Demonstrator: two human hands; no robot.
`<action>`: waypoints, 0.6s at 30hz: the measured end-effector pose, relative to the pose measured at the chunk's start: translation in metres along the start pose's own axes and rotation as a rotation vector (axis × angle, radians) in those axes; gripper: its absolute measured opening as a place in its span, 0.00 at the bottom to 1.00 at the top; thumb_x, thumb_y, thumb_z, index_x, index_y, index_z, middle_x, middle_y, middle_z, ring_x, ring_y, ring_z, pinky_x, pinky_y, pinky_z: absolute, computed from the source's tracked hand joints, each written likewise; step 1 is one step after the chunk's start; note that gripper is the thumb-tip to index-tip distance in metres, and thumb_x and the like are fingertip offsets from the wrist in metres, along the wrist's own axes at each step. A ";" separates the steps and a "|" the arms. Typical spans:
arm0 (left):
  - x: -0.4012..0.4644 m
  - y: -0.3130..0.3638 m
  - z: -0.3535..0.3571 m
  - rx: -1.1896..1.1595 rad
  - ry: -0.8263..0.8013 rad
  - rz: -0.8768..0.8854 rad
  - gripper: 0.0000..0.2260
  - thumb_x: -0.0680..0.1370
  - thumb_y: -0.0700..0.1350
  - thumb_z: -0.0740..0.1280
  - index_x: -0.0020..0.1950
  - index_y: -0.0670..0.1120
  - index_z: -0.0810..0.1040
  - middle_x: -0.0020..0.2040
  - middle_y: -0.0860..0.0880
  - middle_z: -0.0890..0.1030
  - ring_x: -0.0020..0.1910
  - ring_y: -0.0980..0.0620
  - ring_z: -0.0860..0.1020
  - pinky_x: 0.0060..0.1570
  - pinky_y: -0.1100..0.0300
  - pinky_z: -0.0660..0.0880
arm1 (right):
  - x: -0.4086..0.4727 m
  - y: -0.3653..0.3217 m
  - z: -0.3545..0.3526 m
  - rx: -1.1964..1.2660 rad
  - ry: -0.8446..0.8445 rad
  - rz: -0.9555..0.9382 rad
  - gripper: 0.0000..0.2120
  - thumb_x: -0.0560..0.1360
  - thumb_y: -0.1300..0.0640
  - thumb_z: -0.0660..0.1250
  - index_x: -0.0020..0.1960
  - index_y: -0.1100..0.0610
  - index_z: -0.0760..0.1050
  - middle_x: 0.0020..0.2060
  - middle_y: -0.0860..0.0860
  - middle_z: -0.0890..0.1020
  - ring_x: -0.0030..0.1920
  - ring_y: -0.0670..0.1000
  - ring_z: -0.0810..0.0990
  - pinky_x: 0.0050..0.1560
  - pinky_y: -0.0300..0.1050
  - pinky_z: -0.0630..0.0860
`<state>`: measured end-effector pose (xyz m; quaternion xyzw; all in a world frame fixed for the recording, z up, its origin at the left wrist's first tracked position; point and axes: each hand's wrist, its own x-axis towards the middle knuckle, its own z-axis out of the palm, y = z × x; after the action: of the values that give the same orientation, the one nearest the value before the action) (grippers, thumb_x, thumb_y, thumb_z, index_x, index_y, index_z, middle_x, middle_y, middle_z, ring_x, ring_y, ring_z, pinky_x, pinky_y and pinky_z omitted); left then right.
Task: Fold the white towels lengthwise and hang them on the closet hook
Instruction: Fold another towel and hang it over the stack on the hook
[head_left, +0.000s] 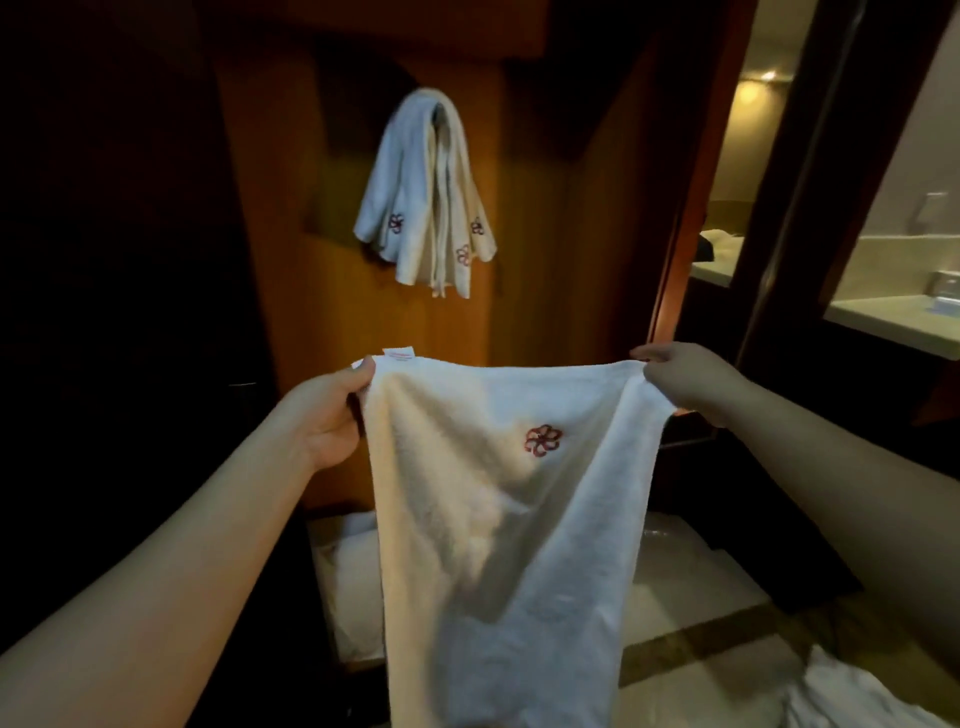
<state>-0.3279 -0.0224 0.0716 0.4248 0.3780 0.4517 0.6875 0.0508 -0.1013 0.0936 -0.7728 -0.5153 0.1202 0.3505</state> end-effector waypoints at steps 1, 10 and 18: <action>-0.004 0.000 -0.003 0.074 0.005 0.048 0.15 0.84 0.48 0.61 0.64 0.42 0.80 0.62 0.44 0.82 0.56 0.48 0.79 0.56 0.55 0.73 | -0.008 -0.013 0.005 0.129 -0.045 -0.021 0.18 0.77 0.61 0.61 0.60 0.47 0.81 0.58 0.51 0.82 0.54 0.54 0.80 0.51 0.47 0.77; -0.049 0.006 0.000 0.132 0.004 0.229 0.10 0.81 0.47 0.66 0.55 0.44 0.85 0.53 0.43 0.86 0.50 0.47 0.85 0.44 0.56 0.82 | -0.067 -0.091 0.037 0.506 -0.560 -0.228 0.14 0.77 0.63 0.61 0.49 0.56 0.85 0.43 0.57 0.86 0.38 0.46 0.84 0.26 0.35 0.69; -0.071 0.002 0.021 0.173 -0.024 0.302 0.10 0.82 0.46 0.64 0.53 0.46 0.85 0.49 0.44 0.87 0.47 0.48 0.86 0.43 0.56 0.78 | -0.112 -0.142 0.063 0.279 -0.395 -0.552 0.04 0.76 0.50 0.72 0.48 0.50 0.81 0.37 0.41 0.86 0.34 0.38 0.82 0.28 0.29 0.70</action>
<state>-0.3309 -0.0944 0.0903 0.5397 0.3394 0.5105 0.5770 -0.1344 -0.1419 0.1227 -0.5114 -0.7408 0.2371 0.3653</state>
